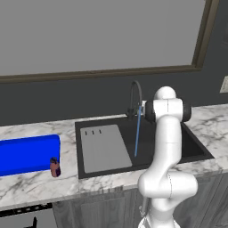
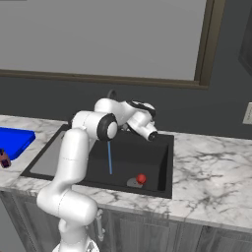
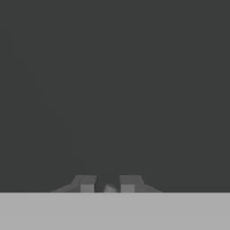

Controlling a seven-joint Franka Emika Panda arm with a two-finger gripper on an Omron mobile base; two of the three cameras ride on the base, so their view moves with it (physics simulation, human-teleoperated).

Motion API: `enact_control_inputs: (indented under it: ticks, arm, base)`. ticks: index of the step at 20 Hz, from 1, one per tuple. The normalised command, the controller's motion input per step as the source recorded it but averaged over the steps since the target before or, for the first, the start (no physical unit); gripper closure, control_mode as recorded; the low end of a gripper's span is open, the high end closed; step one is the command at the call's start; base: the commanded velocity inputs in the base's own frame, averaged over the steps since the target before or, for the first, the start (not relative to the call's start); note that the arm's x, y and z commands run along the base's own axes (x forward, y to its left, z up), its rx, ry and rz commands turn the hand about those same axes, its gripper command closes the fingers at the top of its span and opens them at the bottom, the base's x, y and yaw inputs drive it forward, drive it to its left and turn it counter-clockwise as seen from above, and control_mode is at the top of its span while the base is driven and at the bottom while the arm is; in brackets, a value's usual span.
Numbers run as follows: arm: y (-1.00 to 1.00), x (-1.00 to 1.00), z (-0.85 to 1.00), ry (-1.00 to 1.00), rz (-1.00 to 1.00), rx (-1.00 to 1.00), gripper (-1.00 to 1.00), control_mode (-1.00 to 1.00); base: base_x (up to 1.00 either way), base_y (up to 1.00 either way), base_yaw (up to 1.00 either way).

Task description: Pick up all produce items and place them in the sink. Turn on the sink faucet to wash them. Then turn the sink off and put them in the tray.

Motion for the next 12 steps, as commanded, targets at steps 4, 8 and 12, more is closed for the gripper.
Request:
enact_control_inputs:
  ticks: [4,8,12]
  arm:
    - [0.18,0.00,-0.12,-0.06,0.29,0.00,1.00,-1.00]
    - [0.24,0.00,-0.14,-0.13,0.33,0.00,1.00,-1.00]
    - [0.23,0.00,-0.20,-0.20,0.35,0.00,1.00,-1.00]
  base:
    - [0.00,0.00,0.00]
    - [0.00,0.00,0.00]
    - [0.00,0.00,0.00]
